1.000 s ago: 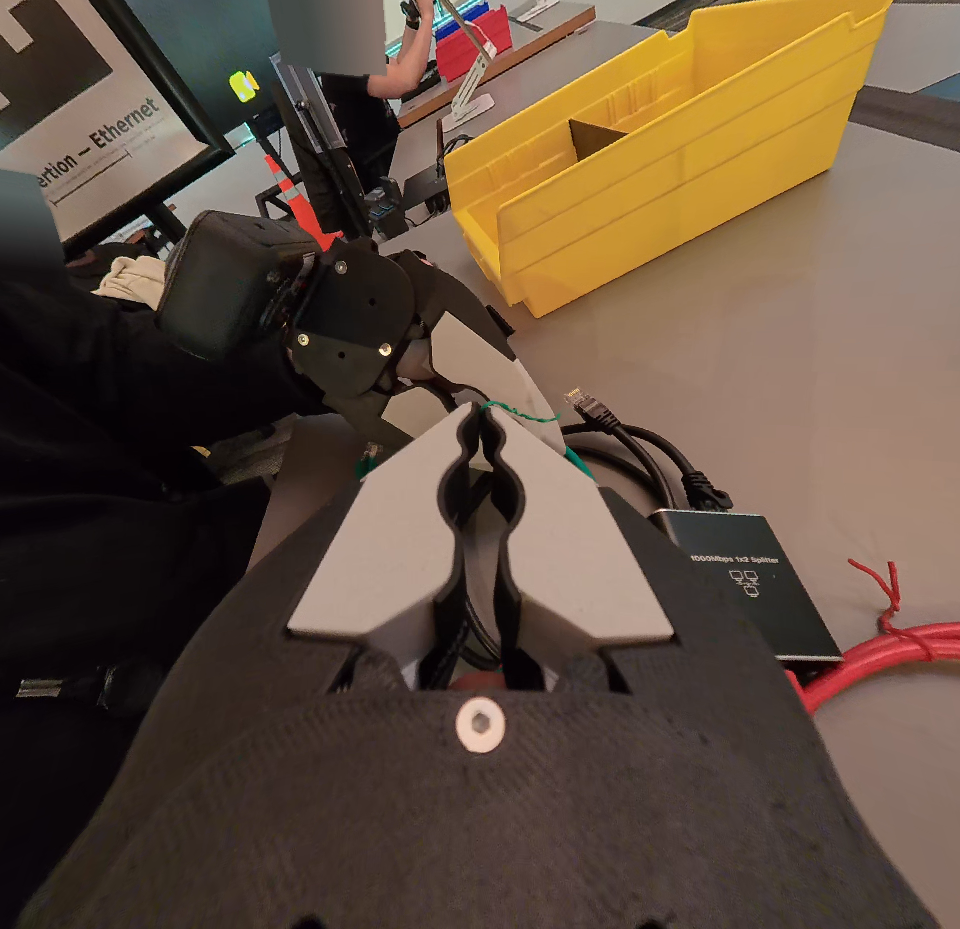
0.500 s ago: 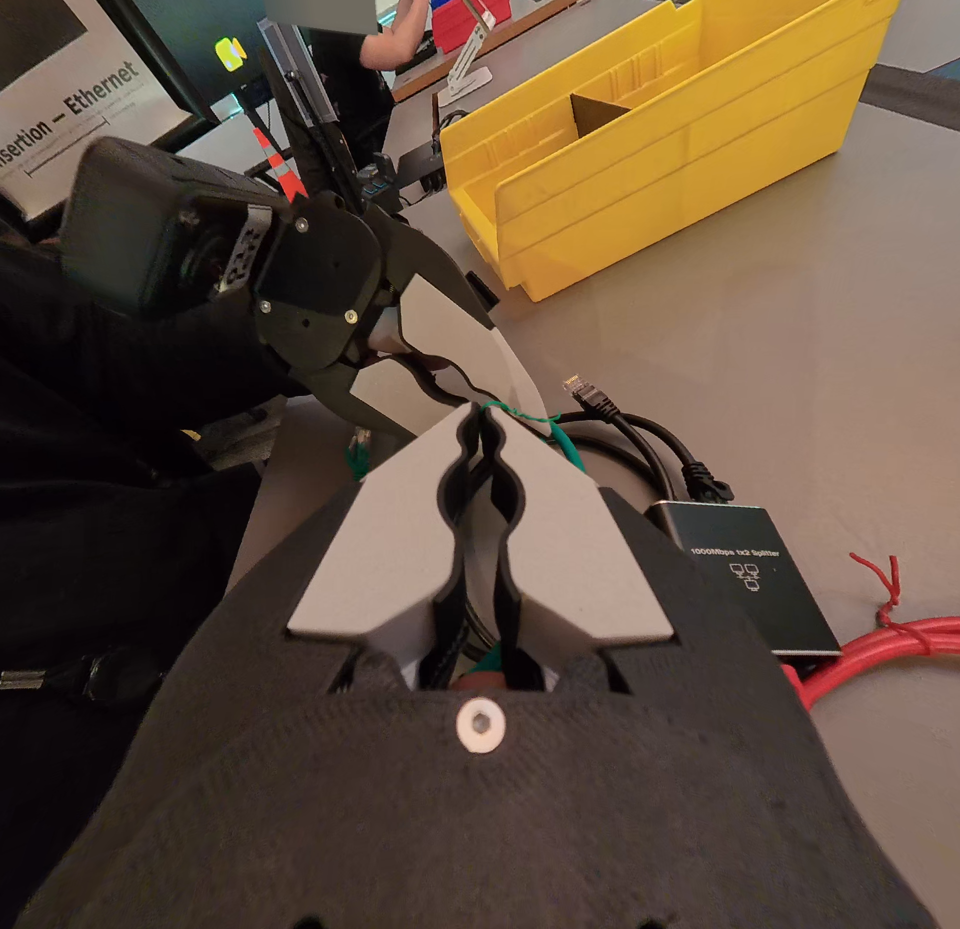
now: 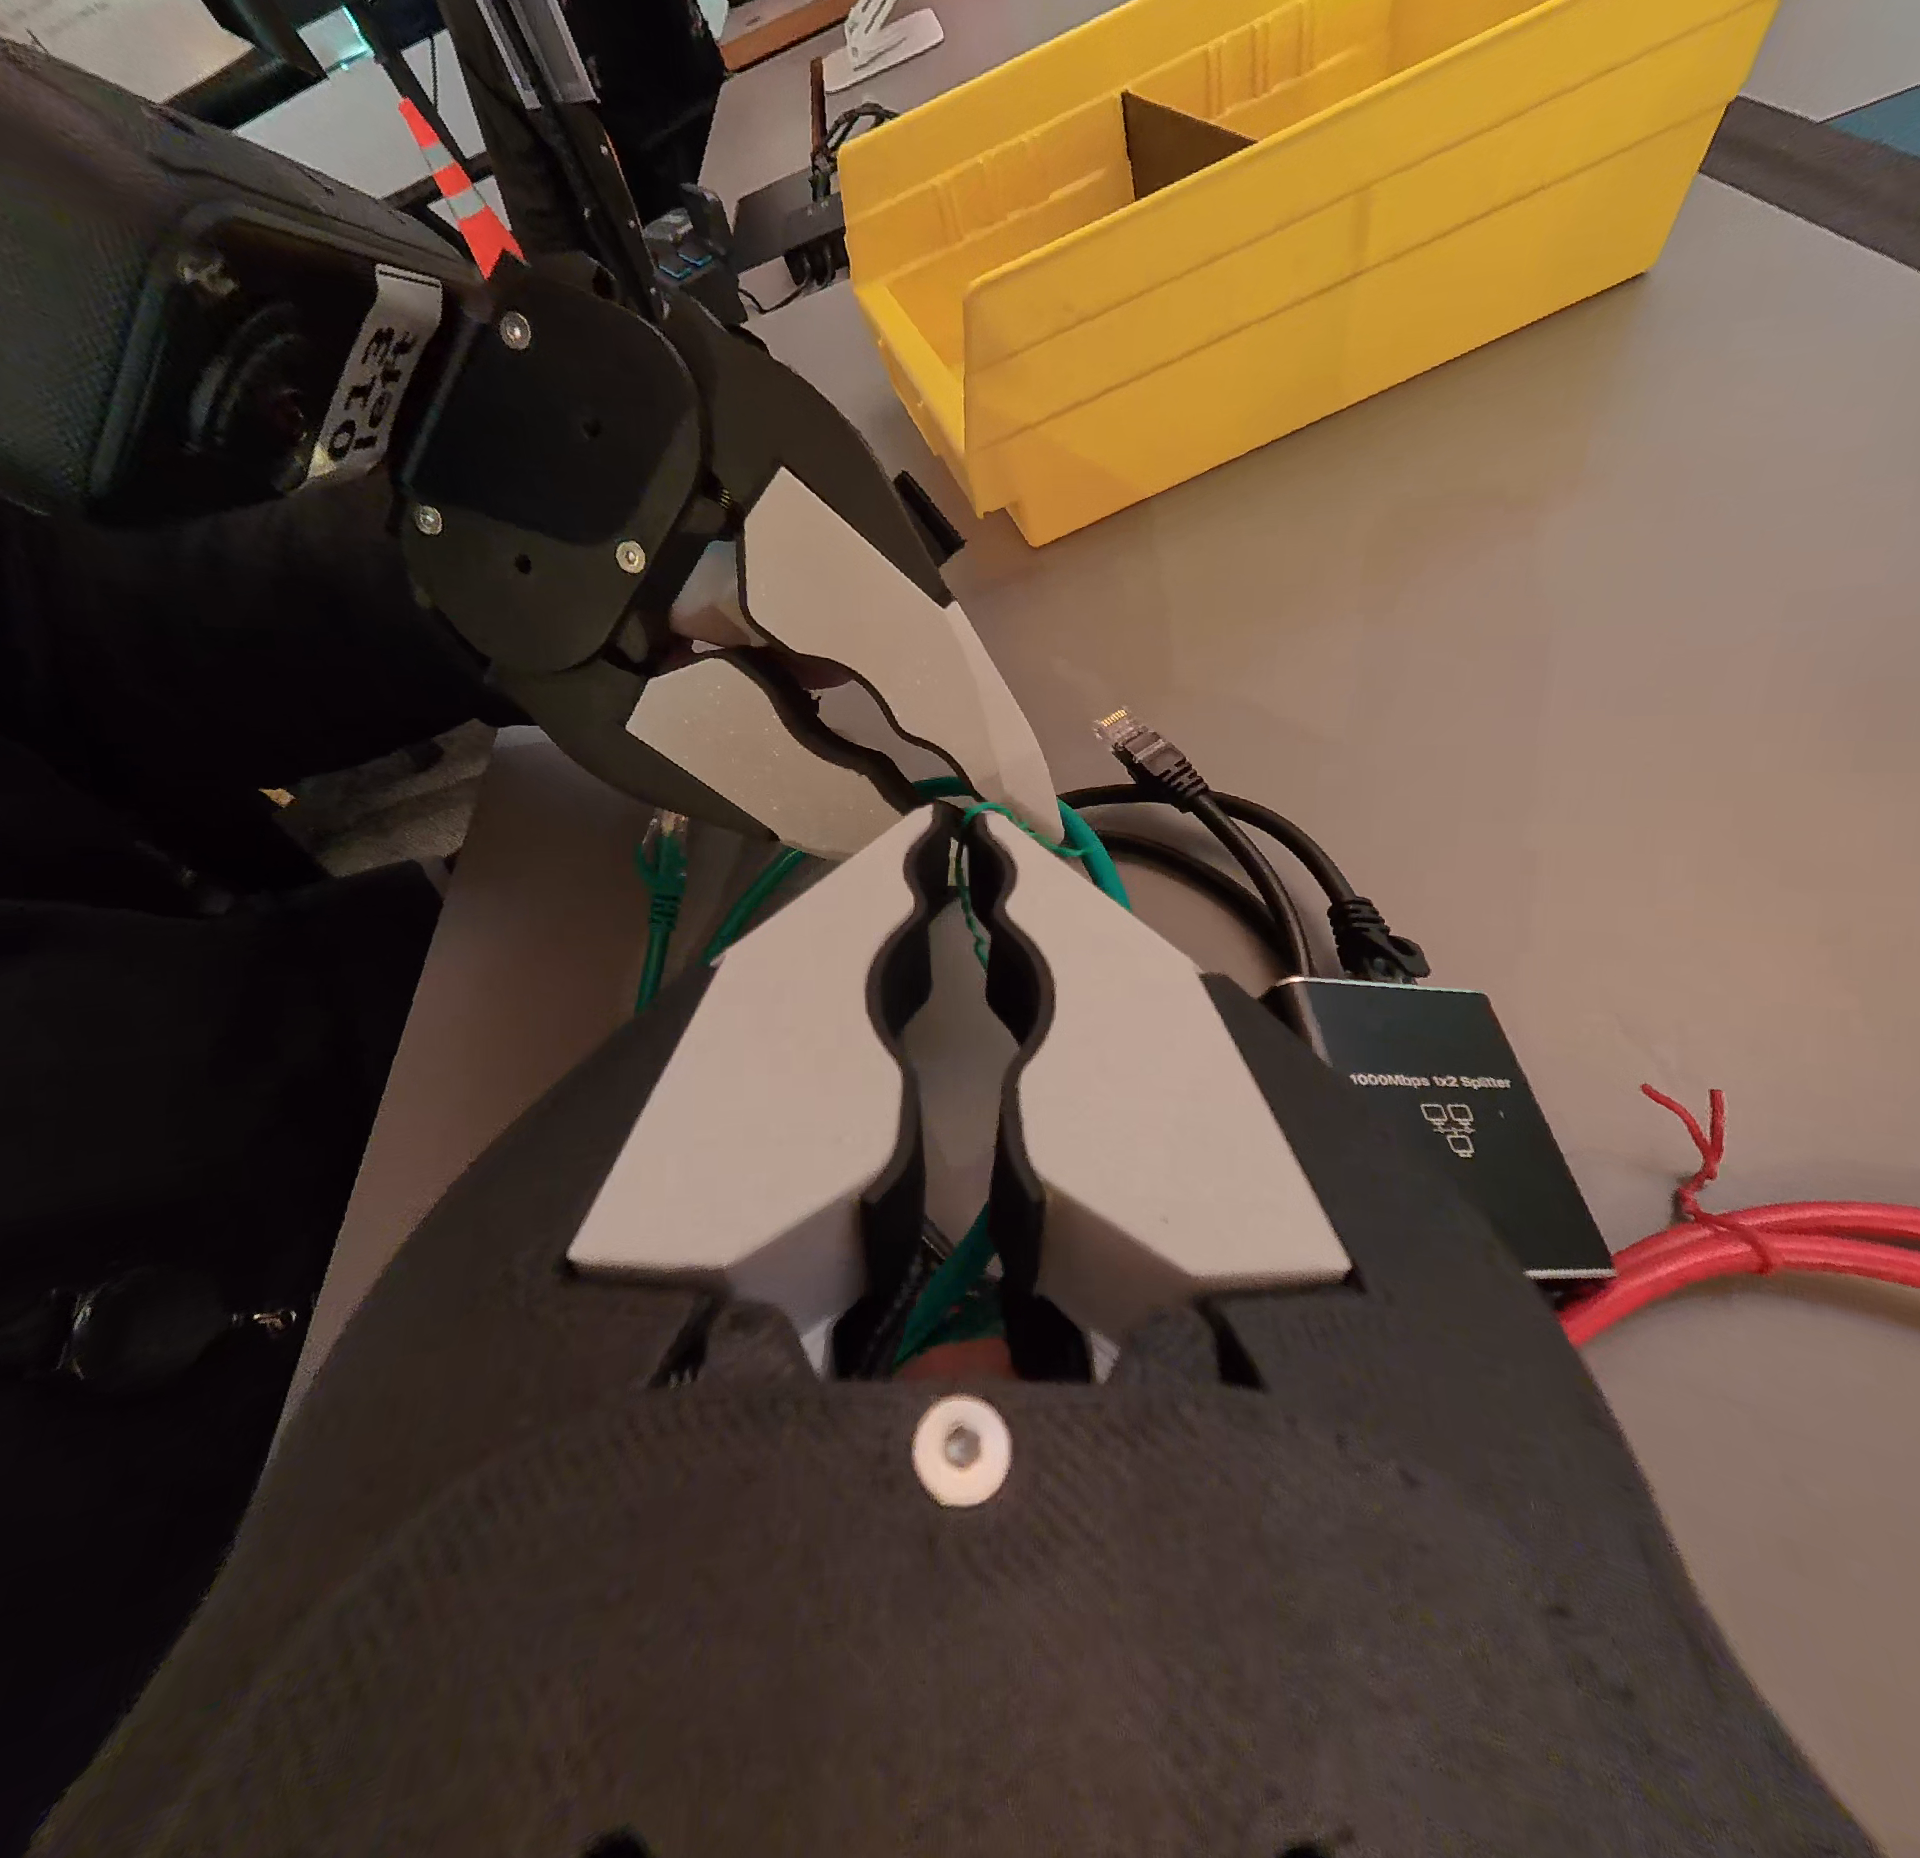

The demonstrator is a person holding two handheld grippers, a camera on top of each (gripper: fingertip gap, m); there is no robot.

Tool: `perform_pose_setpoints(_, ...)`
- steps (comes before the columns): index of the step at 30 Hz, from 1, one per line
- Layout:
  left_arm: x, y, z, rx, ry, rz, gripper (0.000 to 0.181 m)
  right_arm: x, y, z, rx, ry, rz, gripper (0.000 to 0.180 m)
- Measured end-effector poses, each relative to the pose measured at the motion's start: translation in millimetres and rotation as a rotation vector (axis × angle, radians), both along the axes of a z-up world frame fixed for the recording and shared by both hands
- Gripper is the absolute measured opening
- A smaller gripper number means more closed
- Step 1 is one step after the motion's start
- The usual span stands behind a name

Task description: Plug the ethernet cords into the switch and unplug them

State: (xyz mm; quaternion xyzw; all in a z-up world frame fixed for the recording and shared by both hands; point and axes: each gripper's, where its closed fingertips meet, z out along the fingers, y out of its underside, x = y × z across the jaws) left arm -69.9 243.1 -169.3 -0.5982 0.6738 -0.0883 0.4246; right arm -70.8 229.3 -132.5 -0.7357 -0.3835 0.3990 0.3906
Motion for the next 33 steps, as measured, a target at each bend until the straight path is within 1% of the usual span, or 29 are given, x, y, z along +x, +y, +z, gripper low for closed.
perform_pose_setpoints(17,1.3,-1.0,1.9,-0.023,-0.022,0.002,0.005,3.9,0.1,-7.4,0.010,-0.056,0.004,0.010)
perform_pose_setpoints(28,1.4,-1.6,1.5,-0.028,-0.027,-0.002,0.005,1.3,-3.9,-9.2,0.086,-0.132,0.037,0.021)
perform_pose_setpoints(33,0.9,-1.3,2.5,-0.031,-0.032,-0.002,0.005,0.5,-5.7,-7.6,0.127,-0.161,0.052,0.021)
